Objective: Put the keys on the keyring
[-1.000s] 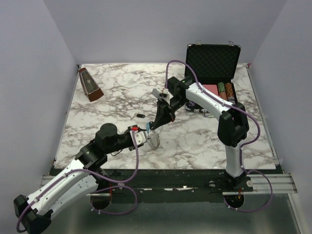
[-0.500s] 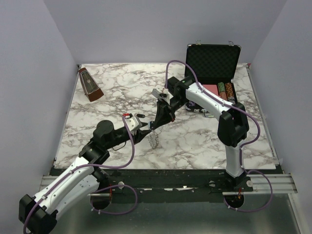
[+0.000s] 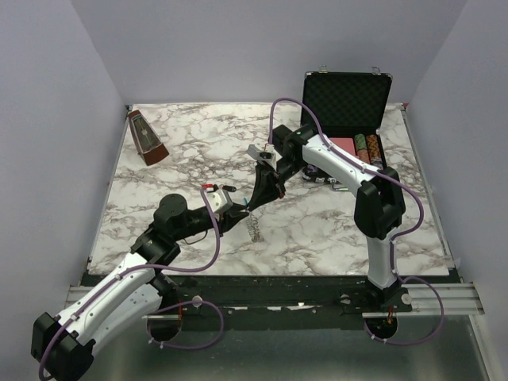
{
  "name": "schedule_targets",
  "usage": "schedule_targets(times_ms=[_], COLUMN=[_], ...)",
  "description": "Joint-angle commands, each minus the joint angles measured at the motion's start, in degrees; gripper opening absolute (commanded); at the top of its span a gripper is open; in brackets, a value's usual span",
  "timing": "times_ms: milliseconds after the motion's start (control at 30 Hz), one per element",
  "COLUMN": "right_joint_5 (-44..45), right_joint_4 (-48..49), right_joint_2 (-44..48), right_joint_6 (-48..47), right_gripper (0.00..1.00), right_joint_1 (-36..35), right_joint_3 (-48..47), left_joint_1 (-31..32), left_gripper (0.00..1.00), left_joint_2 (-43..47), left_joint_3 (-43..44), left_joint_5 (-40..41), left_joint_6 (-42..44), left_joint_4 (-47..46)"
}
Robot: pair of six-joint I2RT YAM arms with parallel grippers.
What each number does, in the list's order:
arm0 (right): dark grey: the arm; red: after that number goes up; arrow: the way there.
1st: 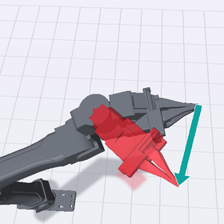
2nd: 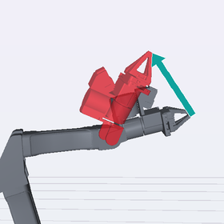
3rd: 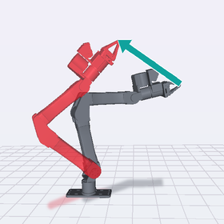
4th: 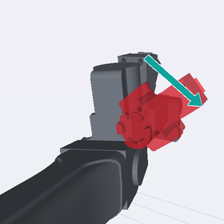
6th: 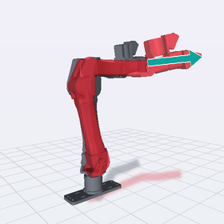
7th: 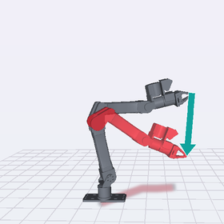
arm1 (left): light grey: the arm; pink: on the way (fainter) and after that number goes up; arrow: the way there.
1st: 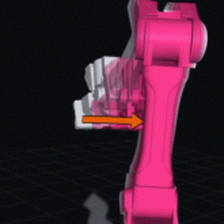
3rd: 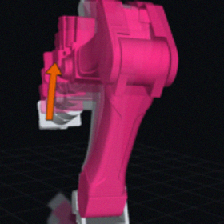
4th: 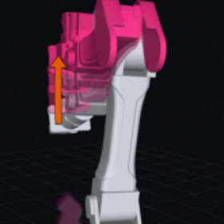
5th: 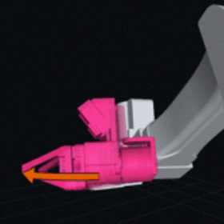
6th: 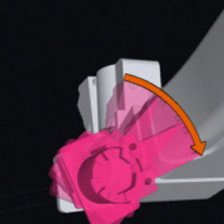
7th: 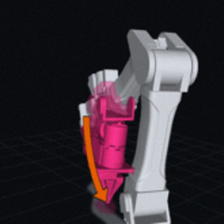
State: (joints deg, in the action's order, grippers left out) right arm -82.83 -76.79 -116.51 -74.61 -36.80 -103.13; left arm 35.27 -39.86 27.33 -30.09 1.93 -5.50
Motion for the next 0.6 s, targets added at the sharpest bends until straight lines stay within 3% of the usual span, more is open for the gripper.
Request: schedule_targets(times_ms=[0,300,467,567], right_joint_5=[-12.18,-12.1,-12.1,-12.1], right_joint_4=[-4.77,-4.68,-4.68,-4.68], right_joint_2=[-0.65,-0.82,-1.0,-1.18], right_joint_6=[-0.27,-0.19,-0.1,-0.01], right_gripper=[0.01,0.01,0.01,0.01], right_joint_1=[-0.21,-0.12,-0.12,-0.21], right_joint_3=[-1.11,-1.11,-1.19,-1.19], left_joint_1=[-0.29,-0.37,-0.37,-0.37], left_gripper=[0.29,0.18,0.0,0.0], left_joint_2=[-0.48,-1.63,-2.33,-2.24], left_joint_3=[1.06,1.67,1.85,1.94], left_joint_5=[-2.08,-2.96,-3.84,-4.02], left_joint_6=[0.7,1.41,1.84,1.93], left_joint_4=[0.75,1.28,1.45,1.63])
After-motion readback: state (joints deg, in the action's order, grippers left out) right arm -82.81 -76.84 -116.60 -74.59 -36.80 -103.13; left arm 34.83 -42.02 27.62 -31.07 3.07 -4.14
